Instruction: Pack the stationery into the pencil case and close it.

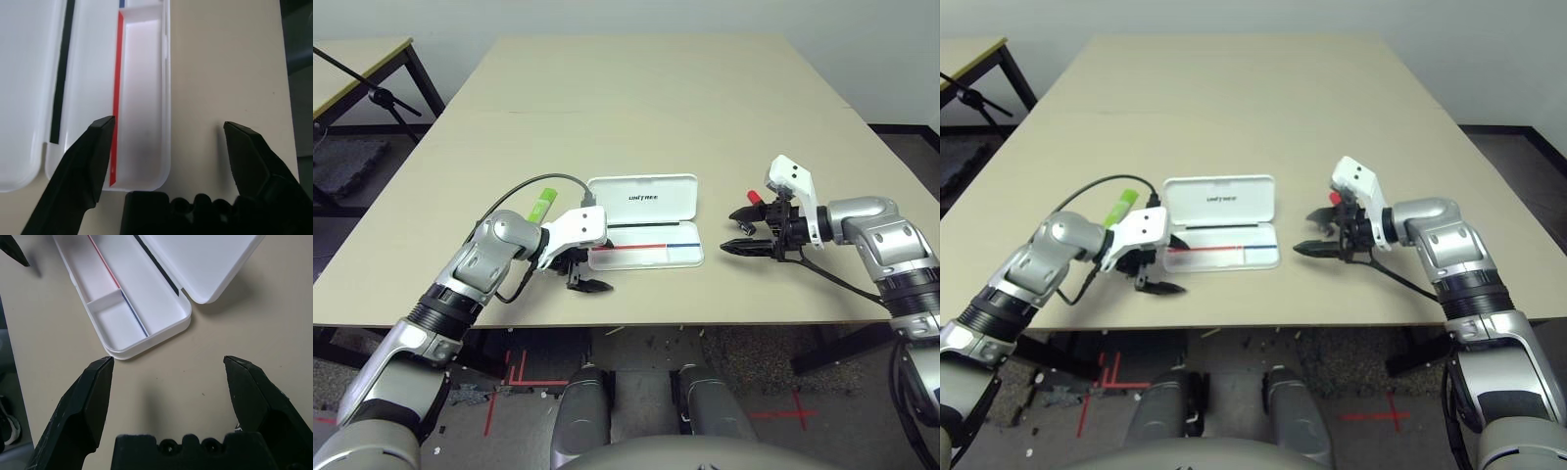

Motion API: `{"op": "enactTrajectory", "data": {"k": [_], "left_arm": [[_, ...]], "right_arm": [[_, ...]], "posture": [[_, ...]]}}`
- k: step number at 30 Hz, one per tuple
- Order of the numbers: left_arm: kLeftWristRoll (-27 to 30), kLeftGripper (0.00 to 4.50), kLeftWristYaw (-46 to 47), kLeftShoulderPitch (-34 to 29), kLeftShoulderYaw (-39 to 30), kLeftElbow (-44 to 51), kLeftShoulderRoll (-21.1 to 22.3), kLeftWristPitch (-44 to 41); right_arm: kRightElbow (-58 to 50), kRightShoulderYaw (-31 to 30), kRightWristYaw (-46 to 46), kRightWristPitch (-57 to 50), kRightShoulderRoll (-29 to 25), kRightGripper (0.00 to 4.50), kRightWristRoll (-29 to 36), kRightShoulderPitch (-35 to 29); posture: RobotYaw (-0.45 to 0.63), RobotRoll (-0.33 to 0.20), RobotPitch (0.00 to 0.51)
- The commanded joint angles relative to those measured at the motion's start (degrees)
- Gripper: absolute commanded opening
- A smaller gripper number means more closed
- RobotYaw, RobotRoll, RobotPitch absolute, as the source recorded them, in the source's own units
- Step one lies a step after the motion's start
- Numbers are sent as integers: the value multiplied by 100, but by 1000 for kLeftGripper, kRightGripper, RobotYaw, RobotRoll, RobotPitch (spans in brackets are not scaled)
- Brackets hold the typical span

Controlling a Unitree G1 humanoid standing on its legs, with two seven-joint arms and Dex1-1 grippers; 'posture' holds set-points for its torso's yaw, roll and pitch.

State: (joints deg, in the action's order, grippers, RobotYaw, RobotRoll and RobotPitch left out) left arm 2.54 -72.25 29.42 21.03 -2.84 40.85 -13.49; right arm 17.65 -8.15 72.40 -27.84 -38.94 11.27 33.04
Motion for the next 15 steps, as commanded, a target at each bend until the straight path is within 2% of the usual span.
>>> {"op": "enactTrajectory", "data": {"k": [1,6,15], "left_arm": [[295,4490,-111,-92,-236,514,117,-325],[535,4490,-98,-148,-514,975,252,-623],[1623,4490,-13,39,-1402,1832,408,-1600]], "right_arm": [[-40,-46,-25,20,-15,4500,-18,63],[-53,-16,-17,47,-77,4500,-14,43],[-65,159,-132,235,-170,4500,75,-7]], "posture": [[-41,0,35],[-41,0,39],[-39,0,48]]}}
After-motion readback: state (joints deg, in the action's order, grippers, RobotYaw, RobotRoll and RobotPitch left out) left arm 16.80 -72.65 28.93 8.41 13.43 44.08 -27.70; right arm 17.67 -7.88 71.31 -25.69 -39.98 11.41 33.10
